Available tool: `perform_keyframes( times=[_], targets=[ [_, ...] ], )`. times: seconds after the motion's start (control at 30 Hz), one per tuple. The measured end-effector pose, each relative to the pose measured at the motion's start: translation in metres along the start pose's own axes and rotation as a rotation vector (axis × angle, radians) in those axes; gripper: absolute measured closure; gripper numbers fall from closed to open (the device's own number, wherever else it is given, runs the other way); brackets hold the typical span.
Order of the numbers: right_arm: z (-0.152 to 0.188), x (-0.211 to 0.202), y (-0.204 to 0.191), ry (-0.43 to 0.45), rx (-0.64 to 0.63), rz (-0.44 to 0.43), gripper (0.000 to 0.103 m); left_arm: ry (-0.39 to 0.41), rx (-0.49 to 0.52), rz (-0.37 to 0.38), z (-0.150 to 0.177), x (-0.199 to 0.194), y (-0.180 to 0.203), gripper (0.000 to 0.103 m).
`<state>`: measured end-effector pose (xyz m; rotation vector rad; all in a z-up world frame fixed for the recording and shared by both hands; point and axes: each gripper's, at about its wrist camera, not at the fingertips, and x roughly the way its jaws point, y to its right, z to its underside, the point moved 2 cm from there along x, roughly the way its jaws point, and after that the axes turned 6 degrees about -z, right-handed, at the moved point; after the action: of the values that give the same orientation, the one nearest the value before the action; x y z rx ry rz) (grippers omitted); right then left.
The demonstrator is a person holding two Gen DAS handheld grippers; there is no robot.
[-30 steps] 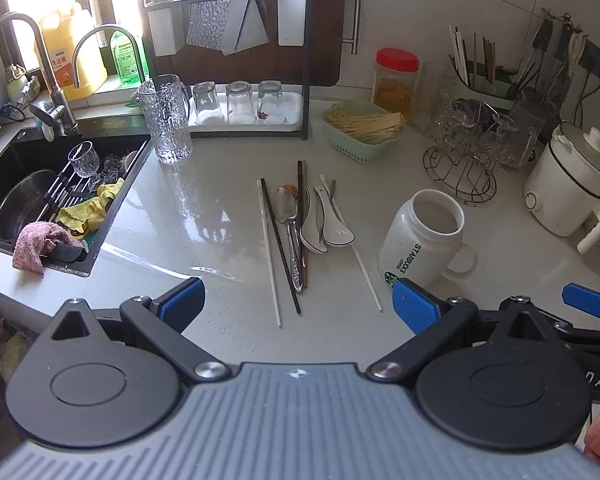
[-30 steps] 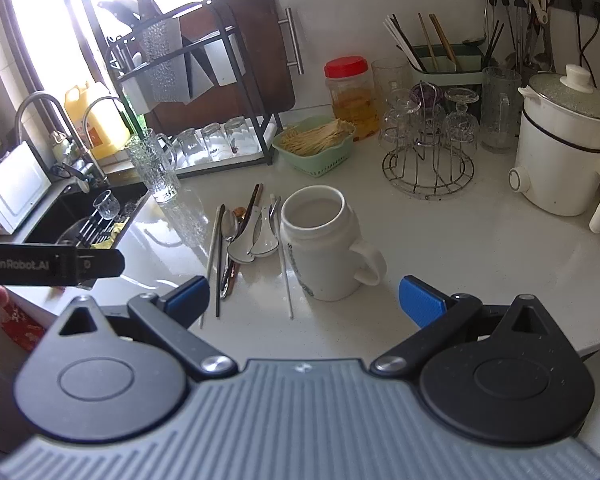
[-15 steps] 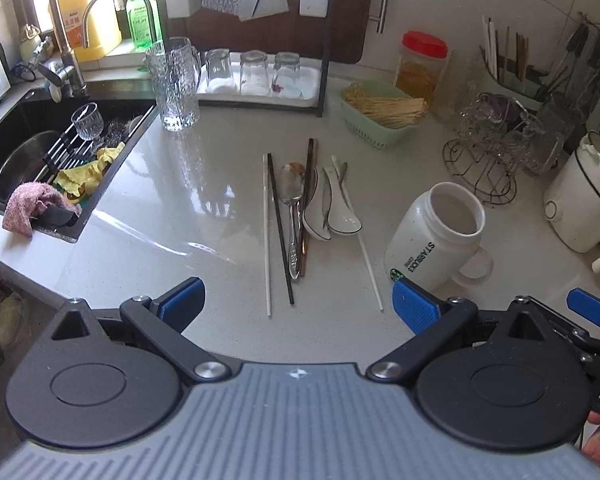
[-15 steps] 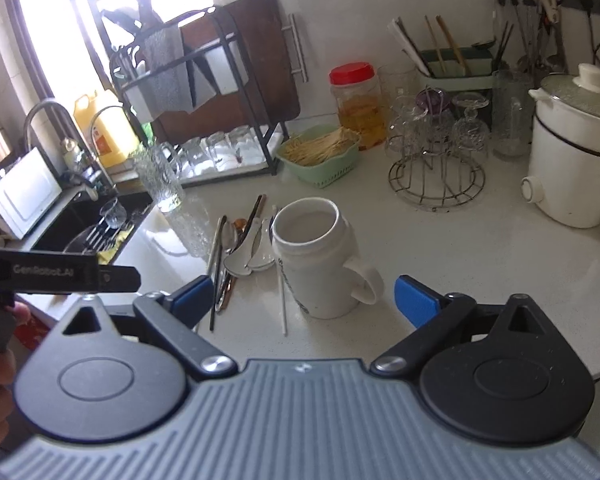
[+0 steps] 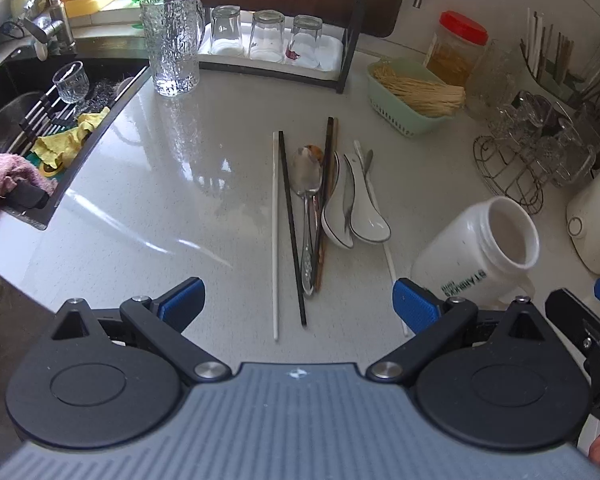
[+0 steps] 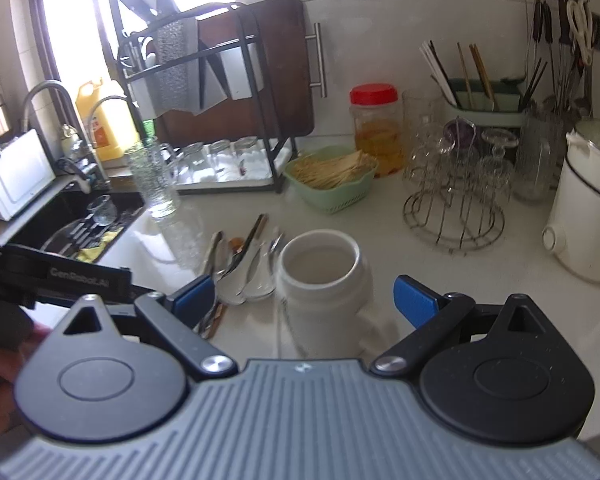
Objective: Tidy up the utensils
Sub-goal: 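Lower the left tool over the steel spoon and close on it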
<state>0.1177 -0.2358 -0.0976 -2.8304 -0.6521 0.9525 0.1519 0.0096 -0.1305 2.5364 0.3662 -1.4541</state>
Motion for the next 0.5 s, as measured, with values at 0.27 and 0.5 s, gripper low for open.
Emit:
perform_keyframes(
  times=[0.27, 0.5],
  targets=[
    [0.003, 0.033, 0.003, -0.084, 0.013, 0.037, 0.005, 0.001, 0.002, 0.074, -0.034, 0.048, -0.006, 0.003],
    [0.001, 0.056, 0.0, -0.143, 0.023, 0.074, 0.005, -0.031, -0.02, 0.114, -0.057, 0.086, -0.01, 0.004]
  ],
)
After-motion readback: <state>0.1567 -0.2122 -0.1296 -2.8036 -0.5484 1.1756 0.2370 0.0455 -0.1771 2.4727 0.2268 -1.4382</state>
